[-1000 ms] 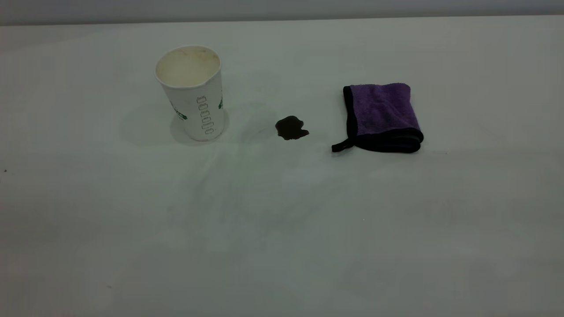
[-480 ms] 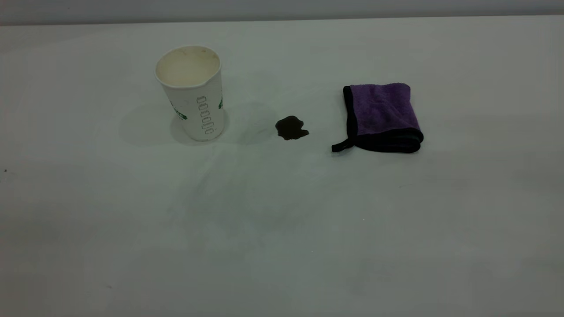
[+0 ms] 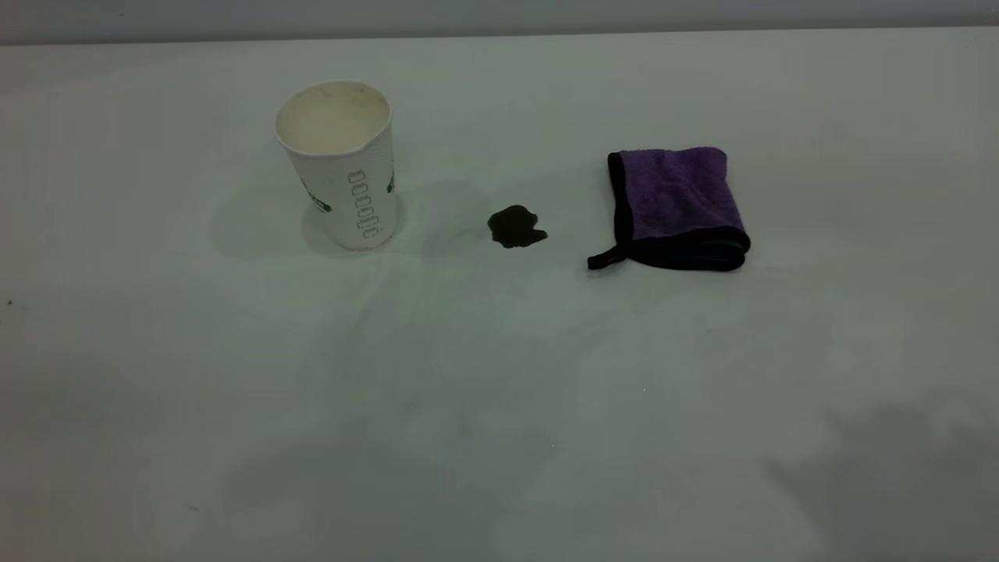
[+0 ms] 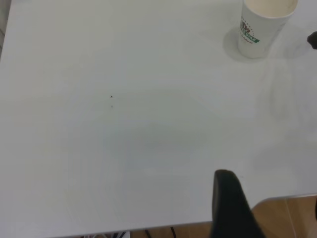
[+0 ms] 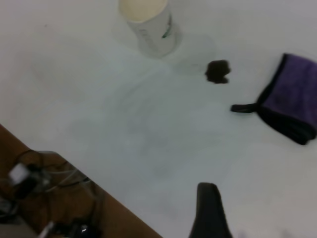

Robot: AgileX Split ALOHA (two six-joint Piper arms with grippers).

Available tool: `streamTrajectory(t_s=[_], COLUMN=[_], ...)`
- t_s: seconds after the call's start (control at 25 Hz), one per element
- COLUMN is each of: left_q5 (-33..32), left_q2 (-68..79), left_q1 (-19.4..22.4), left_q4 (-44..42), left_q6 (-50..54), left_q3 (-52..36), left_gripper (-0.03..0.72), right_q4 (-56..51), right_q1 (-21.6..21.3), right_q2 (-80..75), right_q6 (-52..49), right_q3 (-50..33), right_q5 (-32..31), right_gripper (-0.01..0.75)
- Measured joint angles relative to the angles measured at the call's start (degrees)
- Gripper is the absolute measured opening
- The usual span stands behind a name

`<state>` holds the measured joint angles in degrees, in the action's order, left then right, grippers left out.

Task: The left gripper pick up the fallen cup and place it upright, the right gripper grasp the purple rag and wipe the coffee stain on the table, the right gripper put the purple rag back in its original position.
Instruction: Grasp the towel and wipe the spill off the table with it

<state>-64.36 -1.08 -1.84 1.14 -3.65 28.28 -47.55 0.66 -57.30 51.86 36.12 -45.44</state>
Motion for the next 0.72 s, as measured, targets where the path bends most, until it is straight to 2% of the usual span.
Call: streamTrajectory(t_s=[0.16, 0.32, 0.4, 0.56, 0.72], left_q5=[0.0, 0.0, 0.0, 0.0, 0.0], left_q2=[0.0, 0.0, 0.0, 0.0, 0.0], left_q1=[0.0, 0.0, 0.0, 0.0, 0.0], left_q4=[0.0, 0.0, 0.0, 0.0, 0.0], left_q6=[0.0, 0.0, 0.0, 0.0, 0.0], left_q3=[0.0, 0.0, 0.0, 0.0, 0.0], left_gripper=[0.47, 0.47, 0.47, 0.47, 0.47], right_q4=[-4.1, -4.9, -4.7, -2.5, 3.9], right_q1=[3.8, 10.8, 12.7, 13.6, 13.7], right_q2=[-13.6, -26.3, -32.4, -44.1, -53.1], right_q6=[6.7, 7.4, 6.5, 3.2, -3.7], right_q3=[0.0, 0.5, 2.0, 8.0, 16.8], right_q5=[6.8, 17.8, 22.0, 23.5, 21.6], right_gripper=[0.584, 0.584, 0.584, 0.584, 0.584])
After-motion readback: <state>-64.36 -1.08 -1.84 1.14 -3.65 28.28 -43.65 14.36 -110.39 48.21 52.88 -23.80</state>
